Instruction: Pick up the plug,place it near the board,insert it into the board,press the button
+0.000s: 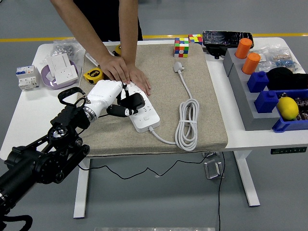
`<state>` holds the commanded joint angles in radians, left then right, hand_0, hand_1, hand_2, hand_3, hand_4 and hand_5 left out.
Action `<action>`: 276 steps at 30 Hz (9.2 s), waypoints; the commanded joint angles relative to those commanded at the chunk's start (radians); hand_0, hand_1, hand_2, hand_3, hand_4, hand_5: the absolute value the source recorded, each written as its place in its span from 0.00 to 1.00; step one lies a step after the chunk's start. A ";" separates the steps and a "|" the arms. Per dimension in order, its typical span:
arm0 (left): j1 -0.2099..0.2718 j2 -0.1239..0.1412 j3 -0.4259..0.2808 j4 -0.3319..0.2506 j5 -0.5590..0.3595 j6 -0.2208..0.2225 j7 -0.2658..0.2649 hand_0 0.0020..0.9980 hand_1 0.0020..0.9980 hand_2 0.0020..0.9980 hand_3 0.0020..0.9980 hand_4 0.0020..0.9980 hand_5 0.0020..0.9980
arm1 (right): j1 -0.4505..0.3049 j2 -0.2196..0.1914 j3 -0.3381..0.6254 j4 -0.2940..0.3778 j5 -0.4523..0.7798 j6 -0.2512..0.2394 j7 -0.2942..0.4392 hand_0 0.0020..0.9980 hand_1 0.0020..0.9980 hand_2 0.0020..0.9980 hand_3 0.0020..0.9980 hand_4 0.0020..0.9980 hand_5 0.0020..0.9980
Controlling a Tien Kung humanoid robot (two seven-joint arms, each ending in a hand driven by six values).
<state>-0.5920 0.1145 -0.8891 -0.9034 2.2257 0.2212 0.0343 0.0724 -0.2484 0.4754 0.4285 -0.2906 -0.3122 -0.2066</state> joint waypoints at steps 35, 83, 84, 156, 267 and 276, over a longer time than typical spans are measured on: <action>-0.018 0.001 0.014 0.093 0.027 0.038 -0.030 0.57 0.47 0.29 0.30 0.49 0.40 | -0.002 -0.002 -0.008 0.000 0.004 -0.003 0.003 0.87 0.81 0.77 0.78 1.00 0.84; -0.027 0.000 0.008 0.144 0.043 0.029 -0.043 0.61 0.69 0.58 0.58 0.76 0.36 | 0.000 -0.004 -0.007 -0.001 0.017 -0.003 0.012 0.87 0.80 0.77 0.78 1.00 0.84; -0.026 0.000 0.007 0.145 0.043 0.029 -0.043 0.61 0.69 0.58 0.58 0.76 0.36 | 0.000 -0.004 -0.007 -0.001 0.017 -0.003 0.012 0.87 0.80 0.77 0.78 1.00 0.84; 0.268 0.092 -0.085 -0.371 -0.410 -0.146 0.149 1.00 1.00 0.97 0.95 1.00 1.00 | -0.011 0.005 0.023 -0.001 0.011 -0.011 0.014 0.87 0.80 0.76 0.78 1.00 0.86; 0.059 0.084 0.101 -0.454 -0.164 -0.598 0.283 0.14 0.05 0.15 0.95 0.57 0.00 | 0.008 -0.007 0.012 0.000 0.016 -0.015 0.011 0.87 0.80 0.77 0.78 1.00 0.85; 0.054 0.078 0.094 -0.424 -0.146 -0.591 0.277 0.14 0.05 0.15 0.95 0.58 0.00 | 0.008 -0.007 0.013 0.000 0.017 -0.015 0.011 0.87 0.80 0.77 0.78 1.00 0.85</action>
<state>-0.5379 0.1922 -0.7948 -1.3273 2.0795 -0.3695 0.3109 0.0806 -0.2552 0.4880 0.4284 -0.2740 -0.3269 -0.1953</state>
